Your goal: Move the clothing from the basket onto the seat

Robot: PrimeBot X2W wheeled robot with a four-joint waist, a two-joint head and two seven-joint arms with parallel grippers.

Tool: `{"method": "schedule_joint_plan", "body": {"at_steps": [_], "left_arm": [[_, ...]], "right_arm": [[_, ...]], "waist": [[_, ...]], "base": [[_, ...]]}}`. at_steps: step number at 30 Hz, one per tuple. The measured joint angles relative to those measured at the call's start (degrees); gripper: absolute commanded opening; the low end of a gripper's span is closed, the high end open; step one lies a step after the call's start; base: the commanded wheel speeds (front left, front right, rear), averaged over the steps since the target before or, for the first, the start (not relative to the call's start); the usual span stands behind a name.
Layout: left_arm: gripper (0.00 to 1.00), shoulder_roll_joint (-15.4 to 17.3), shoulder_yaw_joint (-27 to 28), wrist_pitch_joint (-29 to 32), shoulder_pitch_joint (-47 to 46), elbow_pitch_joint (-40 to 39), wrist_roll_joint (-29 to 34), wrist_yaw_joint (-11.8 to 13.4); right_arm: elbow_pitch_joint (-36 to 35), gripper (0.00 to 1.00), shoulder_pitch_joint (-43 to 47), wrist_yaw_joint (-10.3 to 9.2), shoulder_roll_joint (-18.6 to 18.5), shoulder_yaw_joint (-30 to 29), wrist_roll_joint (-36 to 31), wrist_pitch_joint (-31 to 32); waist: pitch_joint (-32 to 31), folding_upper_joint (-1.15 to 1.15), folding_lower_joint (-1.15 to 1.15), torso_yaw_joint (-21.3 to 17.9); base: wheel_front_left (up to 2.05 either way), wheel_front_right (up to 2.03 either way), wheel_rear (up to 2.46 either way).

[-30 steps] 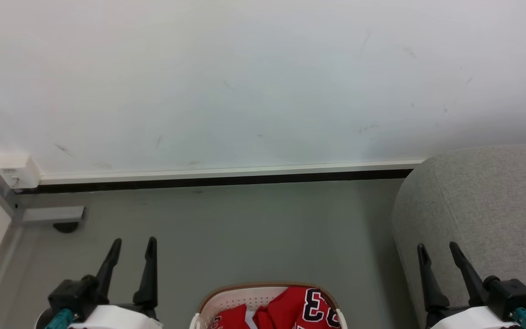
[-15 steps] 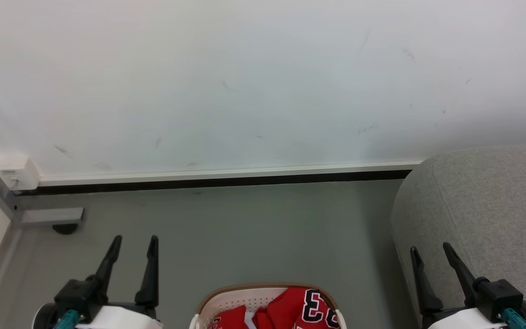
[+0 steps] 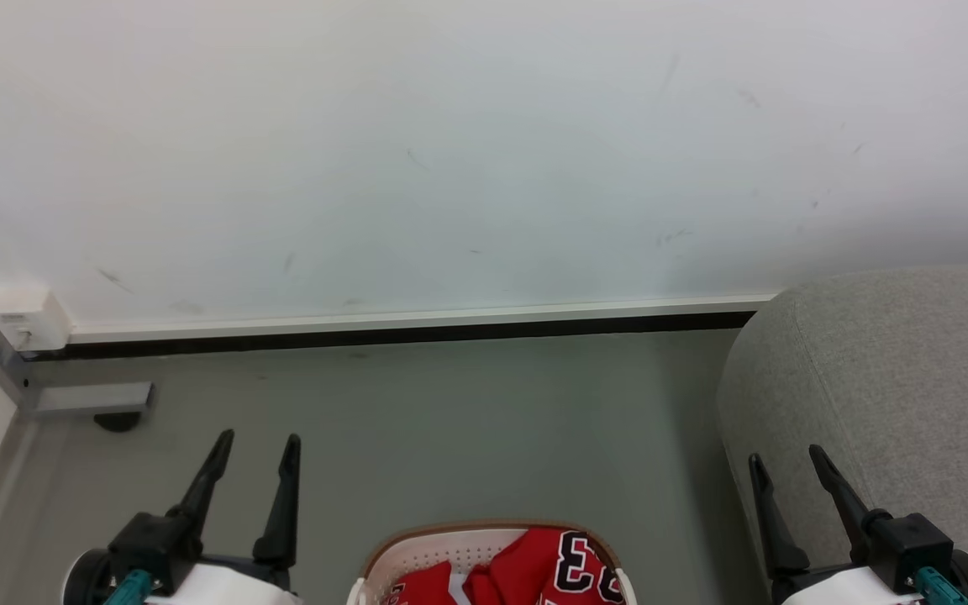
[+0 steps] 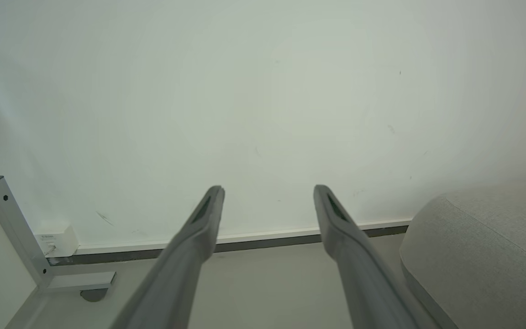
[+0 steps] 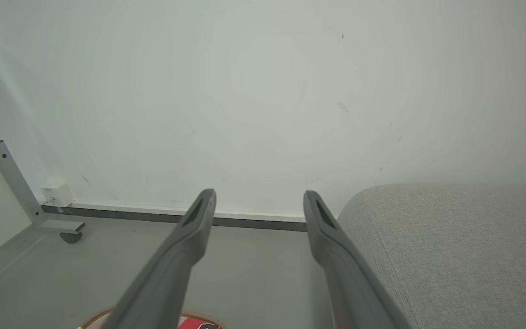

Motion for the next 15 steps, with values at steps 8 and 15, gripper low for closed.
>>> {"method": "schedule_joint_plan", "body": {"at_steps": [8,15], "left_arm": [[1.0,-0.1,0.3,0.0,-0.02,0.24,-0.01,-0.18],[1.0,-0.18,0.58,0.0,-0.02,0.22,-0.04,-0.26]], "right_arm": [[-0.1,1.0,0.0,0.0,0.01,-0.05,0.47,-0.01],[-0.24,1.0,0.01,0.0,0.01,0.03,0.97,-0.01]], "waist": [[0.11,0.0,0.0,-0.03],[0.18,0.0,0.0,-0.15]], "base": [[0.0,0.0,0.0],[0.0,0.0,0.0]]}}
